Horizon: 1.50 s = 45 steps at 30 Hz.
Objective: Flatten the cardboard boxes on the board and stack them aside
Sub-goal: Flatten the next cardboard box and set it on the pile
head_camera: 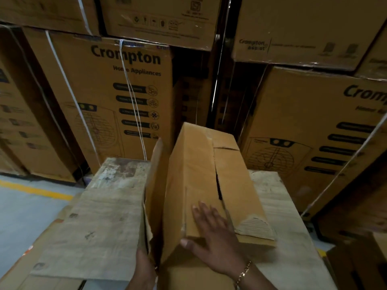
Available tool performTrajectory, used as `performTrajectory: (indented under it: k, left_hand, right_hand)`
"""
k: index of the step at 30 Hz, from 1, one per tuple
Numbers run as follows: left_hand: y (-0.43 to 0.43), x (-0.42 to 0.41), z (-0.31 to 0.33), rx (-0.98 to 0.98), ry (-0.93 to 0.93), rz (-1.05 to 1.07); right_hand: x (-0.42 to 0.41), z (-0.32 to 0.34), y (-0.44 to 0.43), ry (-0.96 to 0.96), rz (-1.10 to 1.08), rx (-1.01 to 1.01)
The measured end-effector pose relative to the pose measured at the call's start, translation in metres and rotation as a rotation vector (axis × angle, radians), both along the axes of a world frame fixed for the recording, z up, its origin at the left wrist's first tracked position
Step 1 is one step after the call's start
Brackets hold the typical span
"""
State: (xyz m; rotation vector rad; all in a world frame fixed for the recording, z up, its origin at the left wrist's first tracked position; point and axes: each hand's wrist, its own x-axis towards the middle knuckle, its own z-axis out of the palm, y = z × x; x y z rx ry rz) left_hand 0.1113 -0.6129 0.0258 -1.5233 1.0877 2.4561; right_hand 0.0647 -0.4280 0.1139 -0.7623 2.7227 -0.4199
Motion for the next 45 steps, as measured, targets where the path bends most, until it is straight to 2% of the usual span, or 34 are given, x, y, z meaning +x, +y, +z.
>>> performTrajectory:
  k: [4,7,9,11,14,16,18,21,24,28,31,33,36,38,42,45]
  left_hand:
    - [-0.032,0.007,-0.035,0.083,-0.029,0.007]
    - [-0.040,0.008,0.010,-0.137,-0.043,-0.128]
    - [-0.043,0.004,0.019,-0.449,-0.009,-0.240]
    - [-0.041,-0.002,0.025,-0.849,0.007,-0.426]
    - [-0.023,-0.017,0.044,-1.323,0.229,-0.795]
    - [0.000,-0.036,0.059,-1.529,0.342,-1.070]
    - [0.022,-0.057,0.068,-1.609,0.336,-1.322]
    - [0.040,-0.084,0.076,-1.561,0.162,-1.610]
    - [0.051,-0.102,0.090,-1.580,-0.013,-1.739]
    - [0.078,-0.104,0.103,-1.703,-0.216,-1.849]
    - [0.091,-0.098,0.113,-1.868,-0.276,-1.746]
    - [0.096,-0.083,0.116,-2.067,-0.217,-1.509]
    - [0.096,-0.046,0.106,-2.270,-0.030,-1.161]
    - [0.096,-0.022,0.097,-2.325,0.106,-0.956]
    - [0.111,0.011,0.088,-2.310,0.151,-0.666]
    - [0.119,0.039,0.077,-2.300,0.271,-0.442]
  right_hand:
    - [-0.009,-0.008,-0.008,-0.031,-0.008,-0.072]
    - [-0.042,-0.009,0.011,0.135,-0.129,-0.005]
    - [-0.070,-0.009,0.026,0.138,-0.281,0.148]
    - [-0.092,-0.013,0.038,0.008,-0.401,0.266]
    - [-0.105,-0.021,0.045,-0.107,-0.435,0.335]
    - [-0.108,-0.021,0.041,-0.108,-0.422,0.335]
    - [-0.111,-0.019,0.038,-0.115,-0.414,0.333]
    - [-0.118,-0.011,0.051,-0.121,-0.391,0.236]
    - [-0.127,0.007,0.082,-0.125,-0.361,0.039]
    - [-0.132,0.016,0.116,-0.190,-0.344,-0.105]
    - [-0.142,0.017,0.131,-0.278,-0.369,-0.311]
    - [-0.149,0.015,0.137,-0.337,-0.379,-0.431]
    - [-0.152,0.013,0.141,-0.359,-0.339,-0.474]
    - [-0.152,0.015,0.143,-0.371,-0.323,-0.494]
    - [-0.157,0.019,0.152,-0.368,-0.327,-0.543]
    - [-0.152,0.021,0.151,-0.339,-0.317,-0.512]
